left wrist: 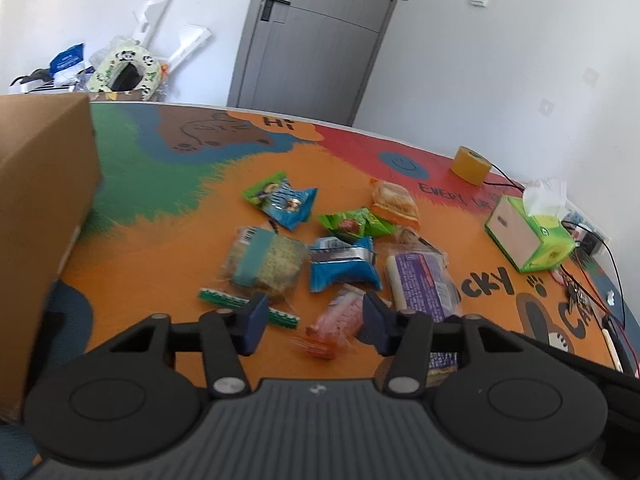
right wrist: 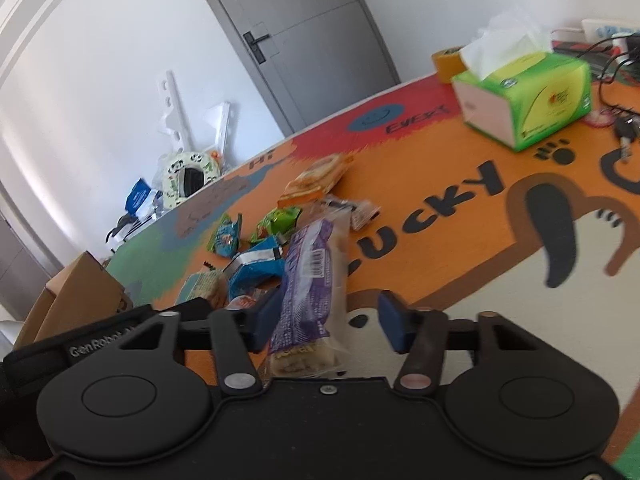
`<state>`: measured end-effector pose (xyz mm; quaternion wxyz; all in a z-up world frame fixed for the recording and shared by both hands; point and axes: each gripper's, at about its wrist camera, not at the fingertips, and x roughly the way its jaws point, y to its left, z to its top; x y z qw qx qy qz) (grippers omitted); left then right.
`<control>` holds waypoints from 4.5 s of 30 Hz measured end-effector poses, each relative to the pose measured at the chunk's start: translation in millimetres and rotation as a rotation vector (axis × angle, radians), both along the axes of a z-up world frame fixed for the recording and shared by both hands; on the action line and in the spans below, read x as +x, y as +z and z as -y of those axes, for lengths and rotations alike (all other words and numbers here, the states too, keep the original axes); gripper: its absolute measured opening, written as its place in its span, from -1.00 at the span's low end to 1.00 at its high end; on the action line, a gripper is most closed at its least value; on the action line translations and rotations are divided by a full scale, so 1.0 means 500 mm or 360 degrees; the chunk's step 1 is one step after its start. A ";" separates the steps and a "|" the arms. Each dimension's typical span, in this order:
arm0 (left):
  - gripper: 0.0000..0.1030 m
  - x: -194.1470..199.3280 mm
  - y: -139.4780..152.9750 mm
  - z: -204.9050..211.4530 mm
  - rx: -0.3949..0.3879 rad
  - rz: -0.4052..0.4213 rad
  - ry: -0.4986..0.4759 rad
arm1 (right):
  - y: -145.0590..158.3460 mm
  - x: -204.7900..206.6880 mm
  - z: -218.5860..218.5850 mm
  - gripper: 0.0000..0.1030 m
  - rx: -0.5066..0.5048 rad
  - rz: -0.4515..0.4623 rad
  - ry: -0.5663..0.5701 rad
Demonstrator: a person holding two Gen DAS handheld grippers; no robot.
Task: Organize snacks
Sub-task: 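Grasp the red jelly pack with the left gripper while the right holds the purple bag, then lift both held snacks and carry them over the cardboard box, then open both grippers to drop the snacks into the box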
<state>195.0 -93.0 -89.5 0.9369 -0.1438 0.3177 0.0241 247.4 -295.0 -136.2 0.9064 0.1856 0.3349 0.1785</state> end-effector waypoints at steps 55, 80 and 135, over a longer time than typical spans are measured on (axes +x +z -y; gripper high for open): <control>-0.35 -0.033 -0.002 -0.009 0.0019 -0.0008 0.0012 | 0.020 -0.047 0.006 -0.45 -0.0041 0.0063 -0.0063; -0.67 -0.060 0.038 -0.015 0.0059 0.0083 -0.0009 | 0.057 -0.060 -0.041 -0.45 -0.0011 0.0140 0.0024; -0.67 -0.261 0.160 -0.394 -0.0097 0.0317 0.0558 | 0.225 -0.137 -0.397 -0.45 -0.0048 0.0456 0.0505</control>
